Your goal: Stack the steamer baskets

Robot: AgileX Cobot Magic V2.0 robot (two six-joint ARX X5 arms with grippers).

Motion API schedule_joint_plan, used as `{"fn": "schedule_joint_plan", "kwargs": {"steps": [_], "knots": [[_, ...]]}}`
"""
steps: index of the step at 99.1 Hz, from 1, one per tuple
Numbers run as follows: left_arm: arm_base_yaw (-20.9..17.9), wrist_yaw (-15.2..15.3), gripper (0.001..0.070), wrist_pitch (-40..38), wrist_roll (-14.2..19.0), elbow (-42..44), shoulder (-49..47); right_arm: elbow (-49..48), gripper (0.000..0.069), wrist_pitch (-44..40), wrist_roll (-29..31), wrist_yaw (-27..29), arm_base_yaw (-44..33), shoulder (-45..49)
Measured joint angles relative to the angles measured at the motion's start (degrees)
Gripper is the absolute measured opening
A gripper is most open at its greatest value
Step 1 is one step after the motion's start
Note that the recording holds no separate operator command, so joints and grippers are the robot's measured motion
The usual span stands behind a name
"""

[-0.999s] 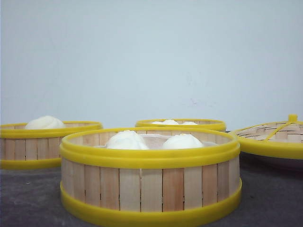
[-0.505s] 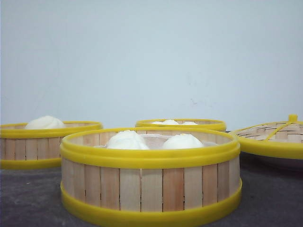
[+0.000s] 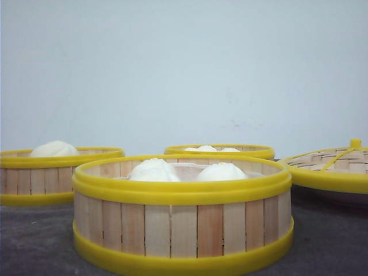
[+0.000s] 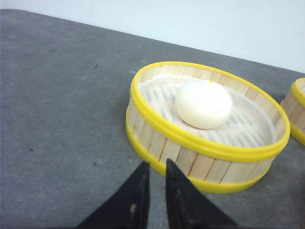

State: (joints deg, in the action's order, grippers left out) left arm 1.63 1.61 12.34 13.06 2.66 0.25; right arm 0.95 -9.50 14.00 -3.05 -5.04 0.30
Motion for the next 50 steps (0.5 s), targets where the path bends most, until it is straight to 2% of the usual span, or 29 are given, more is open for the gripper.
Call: {"fn": "schedule_joint_plan", "kwargs": {"steps": [16,28,39,50], "knots": [[0.0,0.0,0.0031,-3.6,3.3,-0.3,0.0,-0.1,0.0003,4.6,6.4,0.0,0.0,0.0],[0.0,0.0,0.0031,-5.7,5.8,-0.2,0.5,1.5,0.0003,4.1,10.4,-0.4,0.0,0.9],[0.0,0.0,0.0031,-5.0,7.6,2.1,3.6,7.1,0.0003,4.2,11.5,-0.3,0.0,5.7],[0.0,0.0,0.0031,-5.6,8.7,9.8,9.9,16.1,0.0003,4.2,10.3,-0.3,0.0,13.9]]}}
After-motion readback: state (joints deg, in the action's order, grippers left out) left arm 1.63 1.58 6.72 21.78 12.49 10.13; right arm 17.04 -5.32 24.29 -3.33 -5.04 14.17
